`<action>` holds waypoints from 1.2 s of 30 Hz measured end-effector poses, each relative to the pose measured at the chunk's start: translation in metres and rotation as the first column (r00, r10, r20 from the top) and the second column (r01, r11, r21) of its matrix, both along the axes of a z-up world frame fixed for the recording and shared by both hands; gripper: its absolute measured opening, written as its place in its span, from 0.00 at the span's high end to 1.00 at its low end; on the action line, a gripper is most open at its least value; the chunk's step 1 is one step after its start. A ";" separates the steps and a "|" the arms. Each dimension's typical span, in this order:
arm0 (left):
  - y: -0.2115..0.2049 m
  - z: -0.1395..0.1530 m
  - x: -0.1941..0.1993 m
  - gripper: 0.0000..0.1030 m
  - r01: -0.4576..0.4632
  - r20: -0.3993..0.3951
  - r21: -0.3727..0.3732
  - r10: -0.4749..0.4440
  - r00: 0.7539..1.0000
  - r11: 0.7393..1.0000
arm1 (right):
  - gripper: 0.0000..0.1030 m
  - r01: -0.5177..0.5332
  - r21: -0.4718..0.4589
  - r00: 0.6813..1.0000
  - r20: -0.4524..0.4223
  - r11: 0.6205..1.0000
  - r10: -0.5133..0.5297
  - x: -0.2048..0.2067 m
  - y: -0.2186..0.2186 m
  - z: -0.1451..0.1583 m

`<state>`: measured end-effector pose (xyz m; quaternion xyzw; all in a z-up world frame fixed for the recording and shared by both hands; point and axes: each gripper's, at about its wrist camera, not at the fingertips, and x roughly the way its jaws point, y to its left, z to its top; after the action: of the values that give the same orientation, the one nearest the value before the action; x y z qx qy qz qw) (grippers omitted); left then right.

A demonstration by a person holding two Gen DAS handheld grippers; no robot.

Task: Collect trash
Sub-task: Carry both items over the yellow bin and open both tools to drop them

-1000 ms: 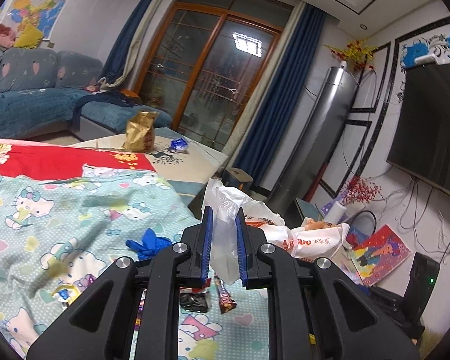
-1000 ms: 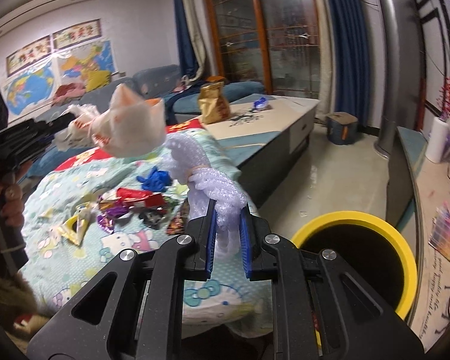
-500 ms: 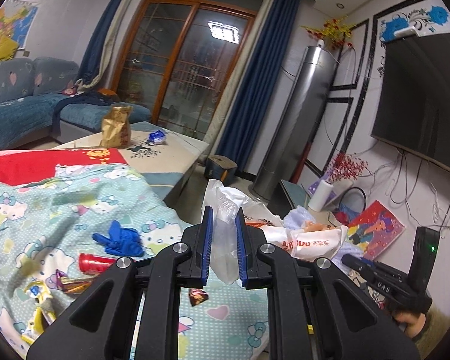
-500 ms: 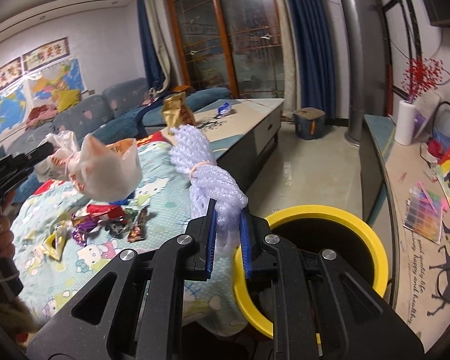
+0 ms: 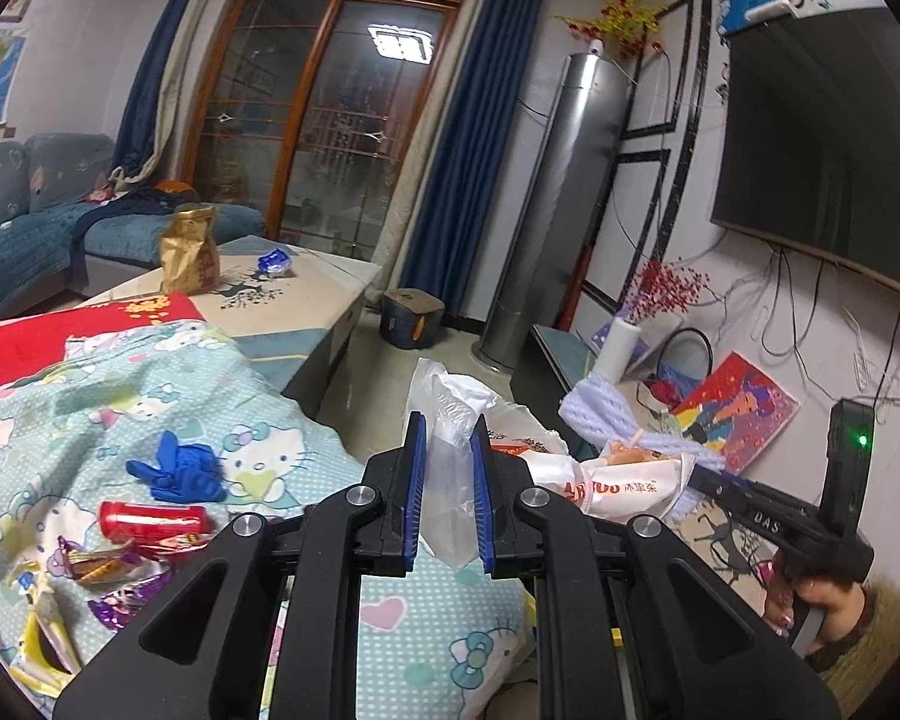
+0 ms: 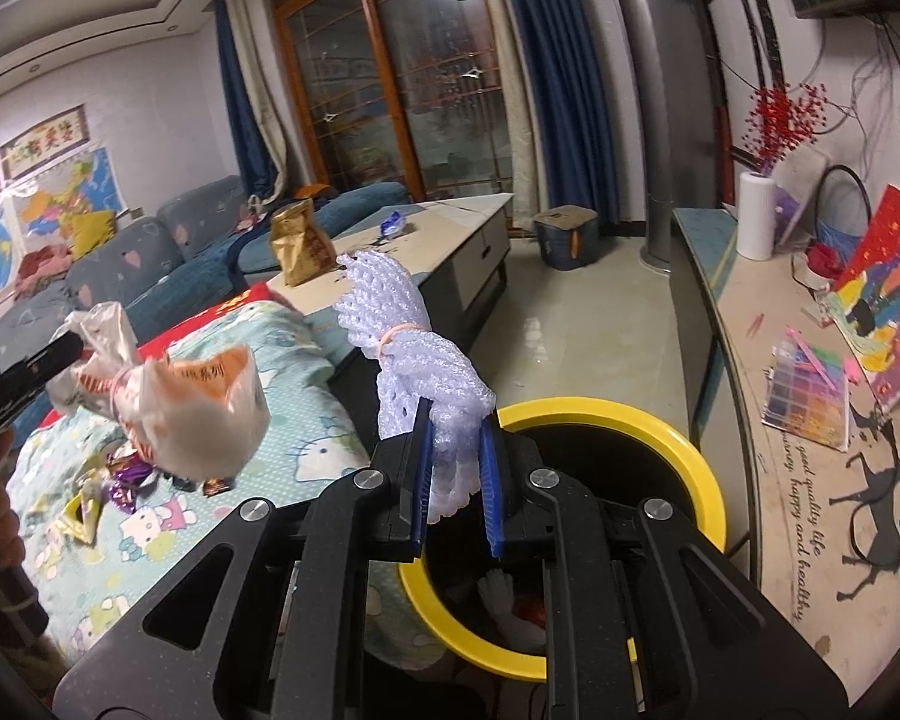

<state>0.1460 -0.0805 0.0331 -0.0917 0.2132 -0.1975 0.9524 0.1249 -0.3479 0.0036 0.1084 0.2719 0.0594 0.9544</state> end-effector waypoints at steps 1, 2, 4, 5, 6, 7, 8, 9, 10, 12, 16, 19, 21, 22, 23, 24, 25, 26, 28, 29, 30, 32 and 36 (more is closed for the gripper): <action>-0.004 -0.001 0.000 0.86 0.007 -0.001 0.005 -0.007 1.000 1.000 | 0.90 0.010 0.000 1.000 -0.001 1.000 -0.010 0.000 -0.003 0.000; -0.007 -0.001 0.000 0.86 0.012 -0.001 0.009 -0.012 1.000 1.000 | 0.90 0.015 0.000 1.000 -0.002 1.000 -0.015 0.000 -0.004 -0.001; -0.015 -0.004 0.000 0.86 0.027 -0.003 0.023 -0.027 1.000 0.999 | 0.90 0.031 0.001 0.999 -0.006 1.000 -0.031 0.000 -0.009 -0.002; -0.019 -0.005 0.000 0.86 0.032 -0.004 0.026 -0.032 0.999 0.999 | 0.90 0.040 0.003 0.999 -0.010 0.999 -0.040 0.000 -0.011 -0.003; -0.021 -0.006 0.000 0.86 0.037 -0.005 0.030 -0.037 0.999 0.999 | 0.90 0.048 0.006 0.999 -0.015 0.999 -0.048 0.001 -0.014 -0.004; -0.026 -0.007 0.000 0.86 0.047 -0.007 0.038 -0.047 0.999 0.998 | 0.90 0.056 0.009 0.998 -0.018 0.998 -0.056 0.001 -0.016 -0.005; -0.028 -0.007 0.000 0.86 0.051 -0.008 0.042 -0.051 0.999 0.998 | 0.90 0.063 0.012 0.998 -0.021 0.998 -0.063 0.001 -0.018 -0.005; -0.032 -0.009 0.000 0.86 0.057 -0.009 0.048 -0.057 0.998 0.997 | 0.90 0.071 0.014 0.997 -0.025 0.997 -0.070 0.002 -0.020 -0.006; -0.036 -0.010 0.000 0.86 0.066 -0.011 0.055 -0.065 0.998 0.996 | 0.90 0.078 0.016 0.997 -0.028 0.997 -0.077 0.002 -0.023 -0.007; -0.044 -0.012 0.000 0.86 0.080 -0.013 0.068 -0.079 0.997 0.995 | 0.90 0.088 0.020 0.996 -0.033 0.996 -0.088 0.002 -0.026 -0.009; -0.057 -0.017 0.000 0.86 0.101 -0.019 0.086 -0.099 0.995 0.991 | 0.90 0.109 0.019 0.993 -0.034 0.994 -0.109 0.003 -0.032 -0.011; -0.067 -0.021 0.001 0.86 0.117 -0.023 0.102 -0.115 0.993 0.988 | 0.90 0.126 0.021 0.991 -0.038 0.992 -0.125 0.003 -0.037 -0.012; -0.072 -0.024 0.003 0.86 0.127 -0.026 0.114 -0.124 0.992 0.985 | 0.90 0.137 0.024 0.990 -0.044 0.990 -0.136 0.004 -0.041 -0.015; -0.075 -0.026 0.003 0.86 0.130 -0.028 0.118 -0.128 0.991 0.984 | 0.90 0.143 0.026 0.989 -0.048 0.989 -0.141 0.004 -0.043 -0.016; -0.079 -0.027 0.003 0.86 0.133 -0.030 0.123 -0.131 0.991 0.983 | 0.90 0.149 0.029 0.988 -0.053 0.988 -0.147 0.004 -0.045 -0.017; -0.081 -0.029 0.004 0.86 0.137 -0.032 0.128 -0.134 0.990 0.982 | 0.90 0.152 0.030 0.987 -0.056 0.988 -0.150 0.004 -0.046 -0.018; -0.085 -0.032 0.005 0.86 0.142 -0.036 0.134 -0.138 0.990 0.981 | 0.90 0.155 0.031 0.987 -0.058 0.987 -0.153 0.005 -0.047 -0.019; -0.088 -0.034 0.006 0.86 0.146 -0.040 0.138 -0.142 0.989 0.980 | 0.90 0.158 0.031 0.986 -0.060 0.987 -0.156 0.005 -0.048 -0.020; -0.093 -0.038 0.007 0.86 0.153 -0.044 0.149 -0.148 0.988 0.977 | 0.90 0.165 0.035 0.984 -0.067 0.986 -0.162 0.005 -0.051 -0.022; -0.096 -0.041 0.008 0.86 0.156 -0.046 0.156 -0.151 0.987 0.975 | 0.90 0.169 0.037 0.984 -0.072 0.985 -0.166 0.006 -0.052 -0.023; -0.100 -0.043 0.009 0.86 0.159 -0.048 0.164 -0.153 0.987 0.974 | 0.90 0.172 0.040 0.983 -0.076 0.984 -0.168 0.007 -0.054 -0.024; -0.107 -0.050 0.012 0.86 0.166 -0.058 0.178 -0.159 0.986 0.970 | 0.90 0.180 0.044 0.980 -0.089 0.983 -0.175 0.008 -0.057 -0.028; -0.119 -0.061 0.017 0.86 0.180 -0.077 0.199 -0.167 0.983 0.963 | 0.90 0.196 0.056 0.975 -0.115 0.979 -0.189 0.010 -0.065 -0.035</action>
<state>0.1632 -0.1991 -0.0283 0.0202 0.2678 -0.2543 0.9291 0.1350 -0.4129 -0.0316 0.1691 0.3096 -0.0304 0.9352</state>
